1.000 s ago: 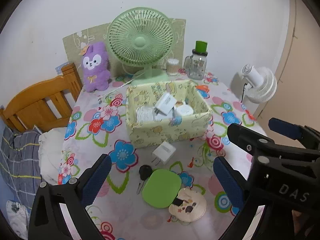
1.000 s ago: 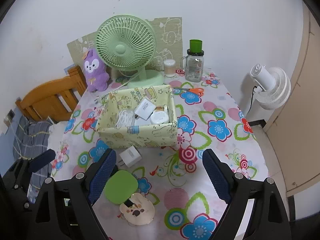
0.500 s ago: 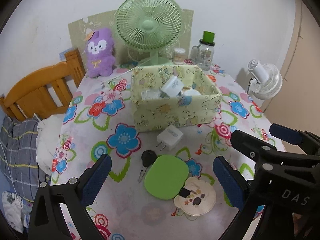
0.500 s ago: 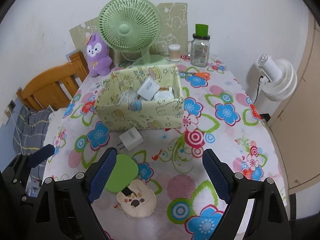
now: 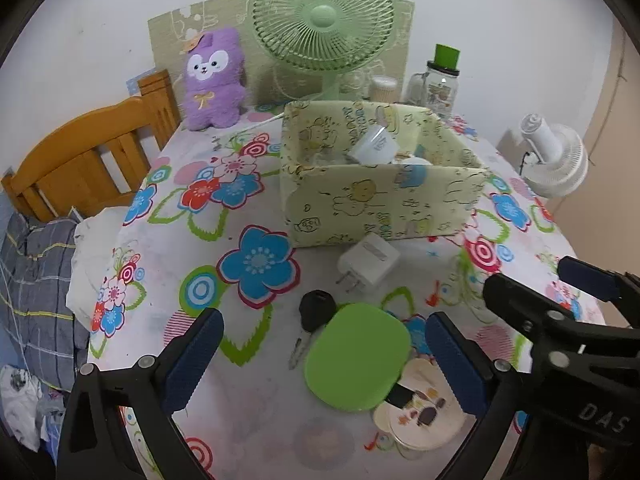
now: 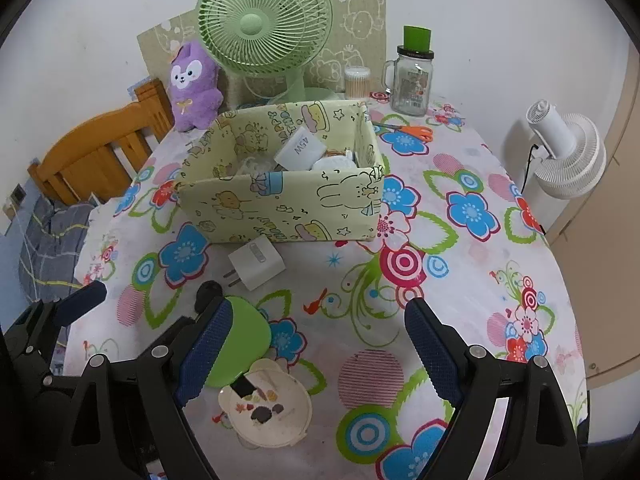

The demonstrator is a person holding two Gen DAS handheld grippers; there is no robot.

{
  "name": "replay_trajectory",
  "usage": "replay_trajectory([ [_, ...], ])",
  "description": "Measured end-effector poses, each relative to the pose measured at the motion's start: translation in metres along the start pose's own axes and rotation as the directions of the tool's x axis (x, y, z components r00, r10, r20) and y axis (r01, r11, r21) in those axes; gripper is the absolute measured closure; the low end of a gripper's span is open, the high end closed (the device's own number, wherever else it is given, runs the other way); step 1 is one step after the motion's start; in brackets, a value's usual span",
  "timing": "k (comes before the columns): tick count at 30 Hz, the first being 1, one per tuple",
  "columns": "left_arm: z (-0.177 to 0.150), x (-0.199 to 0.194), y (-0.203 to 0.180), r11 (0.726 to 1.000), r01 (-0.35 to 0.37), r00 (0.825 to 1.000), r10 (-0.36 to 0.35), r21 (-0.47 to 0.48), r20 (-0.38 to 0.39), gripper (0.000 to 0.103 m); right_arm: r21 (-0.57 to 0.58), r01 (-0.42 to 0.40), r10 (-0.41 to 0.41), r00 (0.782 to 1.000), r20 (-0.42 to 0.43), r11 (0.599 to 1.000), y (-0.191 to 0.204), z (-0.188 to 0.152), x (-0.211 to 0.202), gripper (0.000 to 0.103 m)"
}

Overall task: Organize rigid objects
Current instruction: 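Withdraw both tools from the fabric box back toward the table, then grasp the black car key with the left tool while the right tool grasps the small white plug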

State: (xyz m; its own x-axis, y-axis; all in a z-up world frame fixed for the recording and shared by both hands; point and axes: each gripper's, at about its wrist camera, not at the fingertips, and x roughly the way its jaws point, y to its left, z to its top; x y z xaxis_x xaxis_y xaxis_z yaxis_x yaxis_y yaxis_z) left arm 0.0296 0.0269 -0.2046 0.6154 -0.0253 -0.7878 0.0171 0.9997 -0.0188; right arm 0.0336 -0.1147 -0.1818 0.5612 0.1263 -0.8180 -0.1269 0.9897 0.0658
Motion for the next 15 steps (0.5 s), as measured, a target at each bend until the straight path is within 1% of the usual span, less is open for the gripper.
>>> replay_trajectory([
  [7, 0.003, 0.022, 0.004, 1.0, -0.025, 0.999, 0.025, -0.003, -0.023, 0.004, -0.01, -0.022, 0.022, 1.0, -0.014, 1.0, 0.004, 0.002, 0.02, 0.013],
  [15, 0.008, 0.047, 0.002, 0.999, -0.044, 0.998, 0.045, 0.028, -0.031, 0.006, -0.016, -0.043, 0.043, 0.999, -0.028, 0.999, 0.007, 0.006, 0.045, 0.013],
])
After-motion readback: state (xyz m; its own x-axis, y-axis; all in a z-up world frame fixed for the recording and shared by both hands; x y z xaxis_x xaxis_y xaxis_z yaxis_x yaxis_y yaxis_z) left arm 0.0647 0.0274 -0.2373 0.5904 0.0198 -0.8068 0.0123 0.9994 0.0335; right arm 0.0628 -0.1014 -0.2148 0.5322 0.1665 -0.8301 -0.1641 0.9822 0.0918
